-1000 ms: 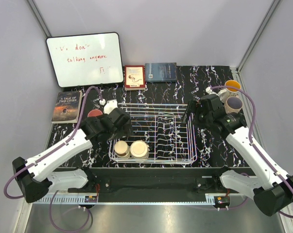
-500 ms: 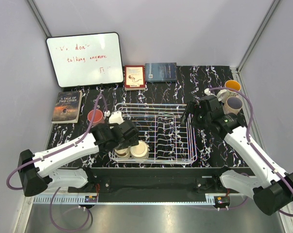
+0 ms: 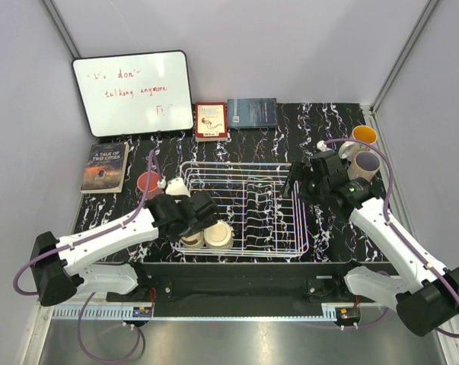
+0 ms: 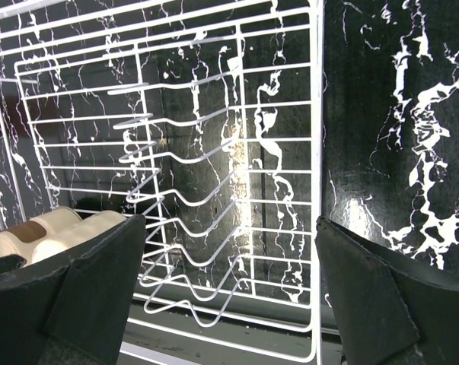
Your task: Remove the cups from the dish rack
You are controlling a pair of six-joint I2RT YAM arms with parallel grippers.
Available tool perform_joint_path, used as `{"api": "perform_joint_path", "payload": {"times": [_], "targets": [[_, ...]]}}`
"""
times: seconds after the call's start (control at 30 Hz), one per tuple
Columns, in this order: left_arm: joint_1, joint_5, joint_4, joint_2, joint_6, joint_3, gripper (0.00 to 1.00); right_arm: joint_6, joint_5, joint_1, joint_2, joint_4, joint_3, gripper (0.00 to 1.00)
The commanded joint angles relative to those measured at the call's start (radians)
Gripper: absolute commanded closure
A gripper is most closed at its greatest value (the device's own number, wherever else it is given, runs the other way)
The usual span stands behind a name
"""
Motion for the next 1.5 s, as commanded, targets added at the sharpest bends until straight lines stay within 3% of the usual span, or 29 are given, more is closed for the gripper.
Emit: {"api": "perform_joint_path", "payload": {"times": [0.0,0.27,0.67,0.8,0.83,0.9,0.93,1.0,1.03,1.23,1.47], "targets": [[-0.003,-0.058,-0.028,-0.020,-0.101,-0.007,0.01,-0.023,-0.018,0.007,-0.006,0.024,-0.005,0.00],[-0.003,-0.081,-0.108,-0.073,-0.164,-0.025,0.01,-0.032,-0.025,0.007,0.007,0.032,-0.020,0.00],[0.041,0.063,0.079,0.022,-0.075,-0.128,0.03,-0.022,-0.032,0.007,-0.015,0.047,-0.059,0.00],[0.047,0.071,0.099,0.036,-0.066,-0.142,0.25,-0.022,-0.031,0.009,-0.027,0.041,-0.074,0.00],[0.047,0.069,0.097,0.039,-0.059,-0.134,0.37,-0.023,-0.031,0.007,-0.029,0.041,-0.077,0.00],[0.047,0.063,0.097,0.040,-0.052,-0.125,0.48,-0.023,-0.028,0.007,-0.029,0.043,-0.079,0.00],[0.047,0.061,0.096,0.040,-0.048,-0.117,0.65,-0.022,-0.028,0.009,-0.029,0.043,-0.076,0.00],[0.047,0.057,0.094,0.039,-0.043,-0.111,0.82,-0.023,-0.029,0.007,-0.026,0.043,-0.076,0.00],[0.047,0.058,0.091,0.039,-0.037,-0.101,1.00,-0.025,-0.028,0.009,-0.026,0.043,-0.074,0.00],[0.032,0.014,0.047,-0.003,0.056,0.017,1.00,-0.025,-0.029,0.007,-0.029,0.043,-0.060,0.00],[0.023,0.011,0.066,0.026,0.248,0.302,1.00,-0.029,-0.034,0.007,-0.055,0.040,-0.002,0.00]]}}
